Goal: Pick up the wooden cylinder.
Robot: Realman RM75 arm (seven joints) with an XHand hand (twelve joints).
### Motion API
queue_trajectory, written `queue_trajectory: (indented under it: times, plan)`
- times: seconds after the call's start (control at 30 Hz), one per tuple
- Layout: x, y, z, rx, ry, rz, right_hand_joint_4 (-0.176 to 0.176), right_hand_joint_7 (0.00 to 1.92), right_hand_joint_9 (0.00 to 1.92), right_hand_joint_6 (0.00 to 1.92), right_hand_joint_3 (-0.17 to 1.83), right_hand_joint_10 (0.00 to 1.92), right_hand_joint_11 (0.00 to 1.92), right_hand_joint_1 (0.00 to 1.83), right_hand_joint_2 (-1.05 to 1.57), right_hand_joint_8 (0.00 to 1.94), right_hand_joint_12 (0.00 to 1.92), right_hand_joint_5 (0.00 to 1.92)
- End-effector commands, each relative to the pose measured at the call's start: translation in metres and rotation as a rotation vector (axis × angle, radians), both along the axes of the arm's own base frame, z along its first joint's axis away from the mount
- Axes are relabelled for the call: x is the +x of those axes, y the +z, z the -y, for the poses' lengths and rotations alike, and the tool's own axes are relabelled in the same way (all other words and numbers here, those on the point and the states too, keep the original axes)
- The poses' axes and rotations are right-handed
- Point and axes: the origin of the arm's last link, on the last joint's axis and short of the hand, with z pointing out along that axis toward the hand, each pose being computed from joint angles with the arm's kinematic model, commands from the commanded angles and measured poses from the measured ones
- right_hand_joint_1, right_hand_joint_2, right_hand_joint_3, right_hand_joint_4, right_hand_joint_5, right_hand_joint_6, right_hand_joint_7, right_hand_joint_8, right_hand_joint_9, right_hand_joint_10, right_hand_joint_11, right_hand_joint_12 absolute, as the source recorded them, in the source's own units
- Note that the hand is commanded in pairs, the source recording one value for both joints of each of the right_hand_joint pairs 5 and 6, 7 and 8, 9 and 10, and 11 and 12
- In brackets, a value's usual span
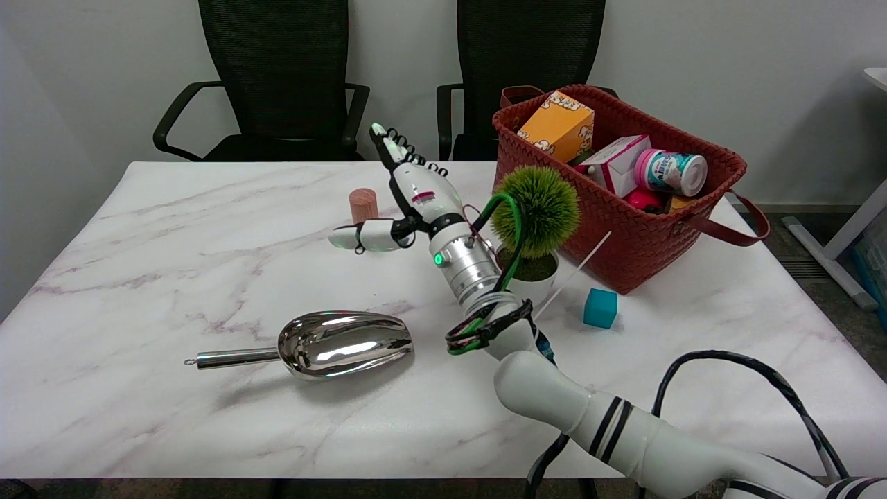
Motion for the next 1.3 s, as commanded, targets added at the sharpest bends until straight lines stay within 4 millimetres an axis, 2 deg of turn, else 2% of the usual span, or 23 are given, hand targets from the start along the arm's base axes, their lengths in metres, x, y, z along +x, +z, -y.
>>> queue_trajectory:
  times: [0.03, 0.3, 0.57, 0.77, 1.3]
  plan:
    - [-0.007, 0.01, 0.021, -0.012, -0.037, 0.284, 0.0, 0.06, 0.18, 0.0, -0.14, 0.18, 0.31, 0.89, 0.76, 0.06, 0.31, 0.0]
    - [-0.008, 0.008, 0.025, 0.003, -0.042, 0.385, 0.0, 0.0, 0.14, 0.01, -0.17, 0.14, 0.27, 0.83, 0.91, 0.0, 0.27, 0.01]
    - [-0.012, 0.001, 0.014, -0.039, -0.017, 0.502, 0.0, 0.0, 0.1, 0.0, -0.17, 0.1, 0.23, 0.79, 0.99, 0.0, 0.23, 0.0]
    - [-0.01, -0.008, 0.012, 0.004, -0.021, 0.596, 0.0, 0.0, 0.09, 0.0, -0.17, 0.09, 0.23, 0.77, 1.03, 0.0, 0.23, 0.0]
    - [-0.025, -0.034, 0.019, 0.052, -0.103, 0.66, 0.0, 0.0, 0.08, 0.0, -0.17, 0.08, 0.2, 0.73, 1.09, 0.0, 0.2, 0.0]
